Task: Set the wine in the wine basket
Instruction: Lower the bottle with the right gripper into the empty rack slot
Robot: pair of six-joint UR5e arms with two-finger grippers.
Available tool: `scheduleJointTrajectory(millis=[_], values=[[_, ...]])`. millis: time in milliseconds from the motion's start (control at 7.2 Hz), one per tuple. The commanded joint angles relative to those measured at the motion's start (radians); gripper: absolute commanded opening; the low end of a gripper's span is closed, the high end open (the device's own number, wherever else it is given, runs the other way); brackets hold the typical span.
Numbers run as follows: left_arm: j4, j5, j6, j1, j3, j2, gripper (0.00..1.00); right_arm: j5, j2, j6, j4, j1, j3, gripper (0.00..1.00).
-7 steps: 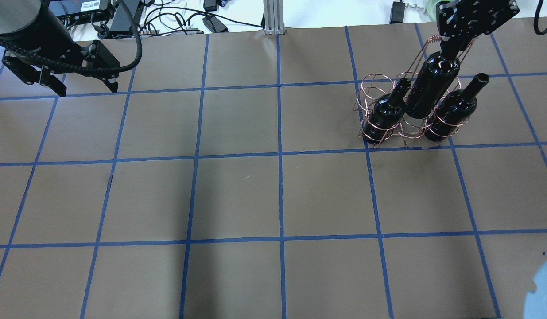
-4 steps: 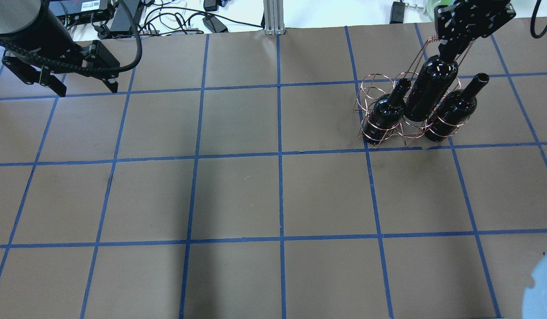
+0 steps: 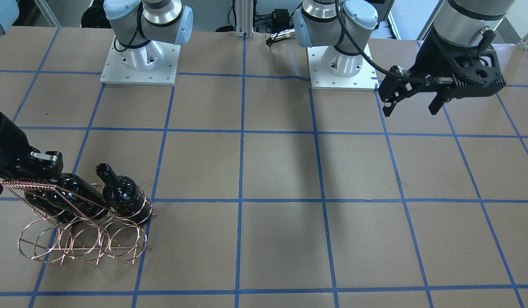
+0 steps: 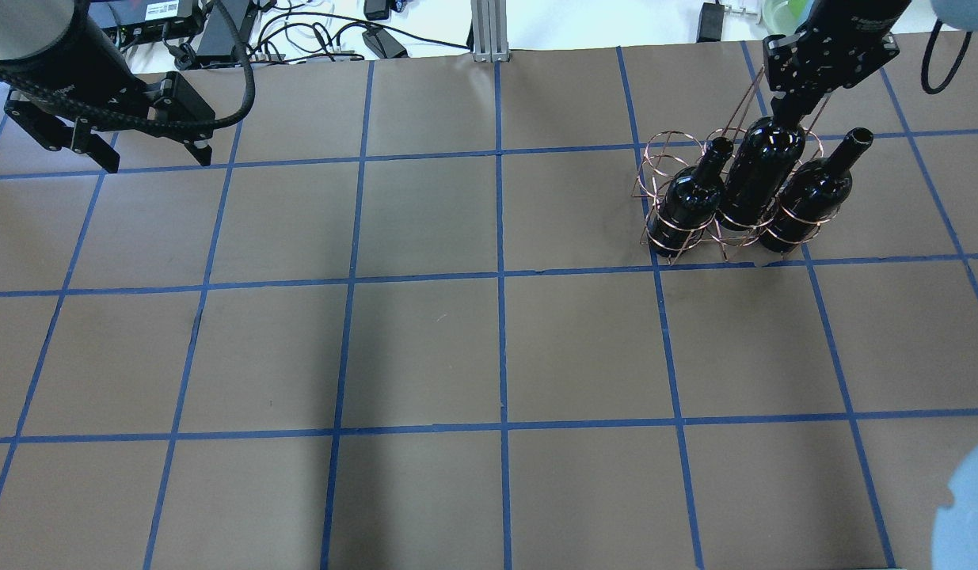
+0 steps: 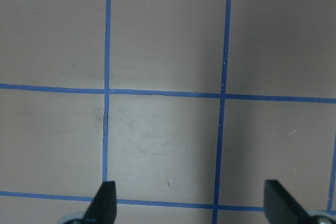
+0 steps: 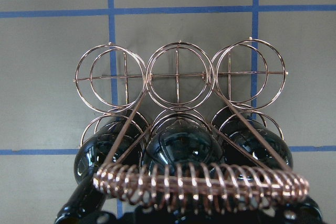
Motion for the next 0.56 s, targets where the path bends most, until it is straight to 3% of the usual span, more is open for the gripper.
scheduleJointTrajectory(millis=[0, 417], values=[[0.000, -0.001, 0.000, -0.001, -0.001, 0.000, 1.00, 0.002, 0.016, -0.010, -0.066, 0.000, 0.055, 0.00], [0.000, 0.000, 0.000, -0.001, -0.001, 0.000, 1.00, 0.001, 0.016, -0.007, -0.065, 0.000, 0.061, 0.06]])
